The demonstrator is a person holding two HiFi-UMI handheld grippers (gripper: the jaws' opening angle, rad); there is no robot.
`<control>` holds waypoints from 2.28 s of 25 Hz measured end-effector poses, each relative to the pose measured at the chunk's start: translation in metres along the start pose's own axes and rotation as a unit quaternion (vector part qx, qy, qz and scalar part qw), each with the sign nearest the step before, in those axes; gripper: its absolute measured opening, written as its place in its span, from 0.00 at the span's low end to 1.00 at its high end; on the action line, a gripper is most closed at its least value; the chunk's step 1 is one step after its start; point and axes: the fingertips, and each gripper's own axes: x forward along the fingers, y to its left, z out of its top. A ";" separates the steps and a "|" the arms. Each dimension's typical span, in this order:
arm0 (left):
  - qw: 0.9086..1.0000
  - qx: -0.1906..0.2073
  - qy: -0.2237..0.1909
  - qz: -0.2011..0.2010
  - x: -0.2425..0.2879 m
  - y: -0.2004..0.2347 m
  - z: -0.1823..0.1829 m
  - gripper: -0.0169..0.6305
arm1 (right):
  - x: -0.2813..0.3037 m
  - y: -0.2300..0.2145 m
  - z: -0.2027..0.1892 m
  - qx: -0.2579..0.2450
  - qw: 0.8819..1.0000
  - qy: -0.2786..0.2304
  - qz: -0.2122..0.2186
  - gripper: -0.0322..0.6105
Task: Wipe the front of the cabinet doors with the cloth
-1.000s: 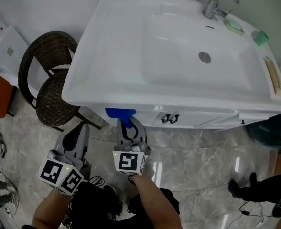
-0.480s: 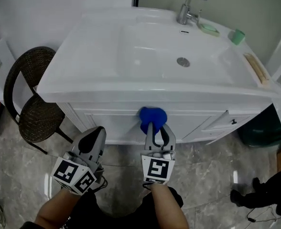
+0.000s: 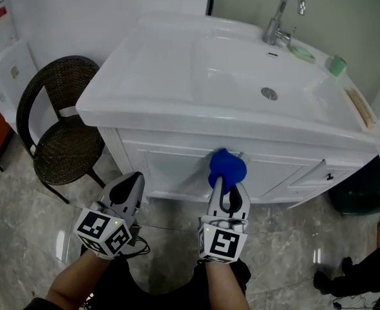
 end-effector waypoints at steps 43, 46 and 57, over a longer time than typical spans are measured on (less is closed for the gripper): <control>0.999 0.004 0.014 -0.046 0.014 -0.038 -0.052 0.03 | 0.009 0.022 -0.081 -0.002 0.999 0.054 0.002 0.12; 0.999 0.004 0.012 -0.030 0.008 -0.023 -0.047 0.03 | 0.010 0.035 -0.076 0.010 0.999 0.046 0.014 0.12; 0.998 0.020 0.009 0.053 -0.044 0.054 -0.034 0.03 | 0.020 0.192 -0.067 0.015 0.980 0.039 0.197 0.12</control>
